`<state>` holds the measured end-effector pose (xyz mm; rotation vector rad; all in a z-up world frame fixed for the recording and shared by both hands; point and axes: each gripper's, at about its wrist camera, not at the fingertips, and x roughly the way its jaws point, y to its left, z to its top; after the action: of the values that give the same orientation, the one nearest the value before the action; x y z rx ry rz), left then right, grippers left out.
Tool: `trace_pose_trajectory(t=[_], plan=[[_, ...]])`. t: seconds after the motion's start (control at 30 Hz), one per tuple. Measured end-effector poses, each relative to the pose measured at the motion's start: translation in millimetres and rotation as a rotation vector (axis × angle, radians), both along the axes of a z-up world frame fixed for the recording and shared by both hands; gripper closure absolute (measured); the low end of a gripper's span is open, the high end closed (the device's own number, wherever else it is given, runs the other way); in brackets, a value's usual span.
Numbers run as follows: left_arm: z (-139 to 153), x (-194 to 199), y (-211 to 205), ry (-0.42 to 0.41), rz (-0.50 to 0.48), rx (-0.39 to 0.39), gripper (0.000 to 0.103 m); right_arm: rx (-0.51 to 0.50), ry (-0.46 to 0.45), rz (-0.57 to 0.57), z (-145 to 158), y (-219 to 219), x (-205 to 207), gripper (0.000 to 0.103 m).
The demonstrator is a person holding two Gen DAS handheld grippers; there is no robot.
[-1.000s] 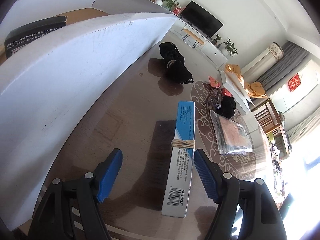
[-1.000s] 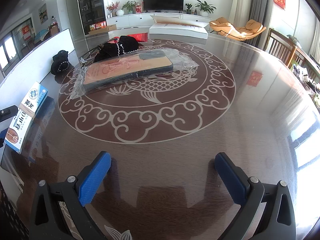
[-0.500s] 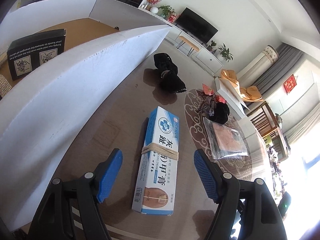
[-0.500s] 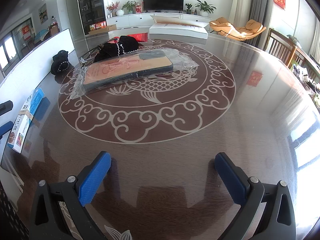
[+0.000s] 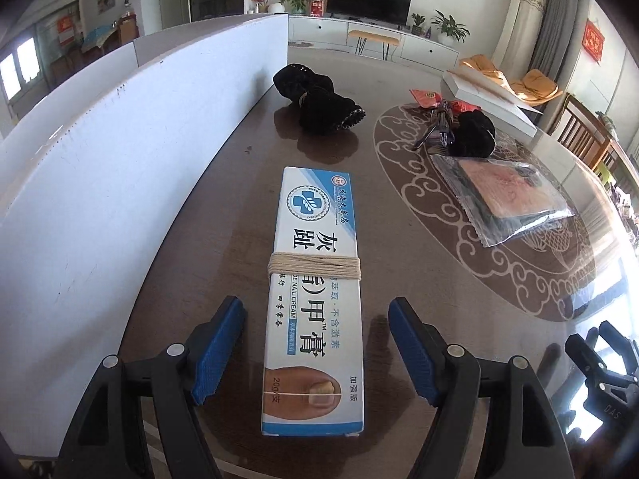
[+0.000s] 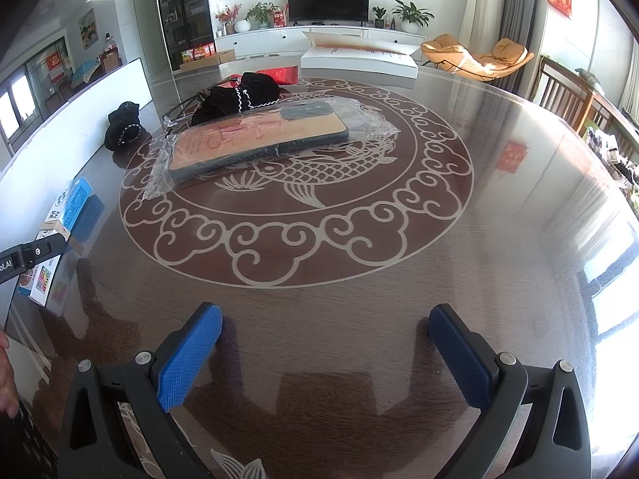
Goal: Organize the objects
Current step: 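Lower the nail cream box flat onto the table and open the left tool, then regrasp the nail cream box with the left tool while the right tool grasps the bagged phone case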
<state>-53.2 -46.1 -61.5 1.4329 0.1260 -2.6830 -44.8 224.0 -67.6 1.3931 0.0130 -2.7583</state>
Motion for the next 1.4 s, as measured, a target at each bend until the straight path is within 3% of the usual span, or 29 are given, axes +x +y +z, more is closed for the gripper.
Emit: trace_pose_trajectory(t=[0.07,0.23,0.43,0.57,0.67,0.73,0.9,1.17,1.27,1.33,1.4], plan=[[-1,0,6,0.001,-0.003,-0.055,0.023,-0.078,-0.011,0.014,4,3,-10,0.000],[-6,-2,-10,-0.023,0.059,-0.027,0.002,-0.224,-0.012,-0.111,35,6,-79,0.000],[-6,-1,-12,-0.022,0.066,-0.030,0.000,-0.159,-0.164,-0.347,29,-6,-189,0.000],[-6,0,-13,-0.019,0.066,-0.032,0.000,-0.066,-0.222,-0.469,11,-16,-212,0.000],[-5,-1,-13,-0.017,0.067,-0.032,0.000,-0.066,-0.191,-0.524,9,-24,-211,0.000],[-5,-1,-12,-0.016,0.068,-0.033,0.000,-0.069,-0.186,-0.476,8,-39,-211,0.000],[-5,0,-11,-0.016,0.066,-0.033,0.000,0.052,-0.149,-0.167,3,-75,-202,0.000],[-5,0,-10,-0.015,0.066,-0.033,0.000,0.072,-0.091,0.210,1,-57,-135,0.000],[-5,0,-10,-0.016,0.065,-0.033,0.000,0.059,-0.090,0.224,7,-37,-117,0.000],[-4,1,-10,-0.020,0.064,-0.032,0.000,-0.032,-0.070,0.154,21,-17,-108,0.000],[-4,2,-10,-0.031,0.063,-0.032,0.000,-0.100,-0.109,0.051,27,-2,-103,0.000]])
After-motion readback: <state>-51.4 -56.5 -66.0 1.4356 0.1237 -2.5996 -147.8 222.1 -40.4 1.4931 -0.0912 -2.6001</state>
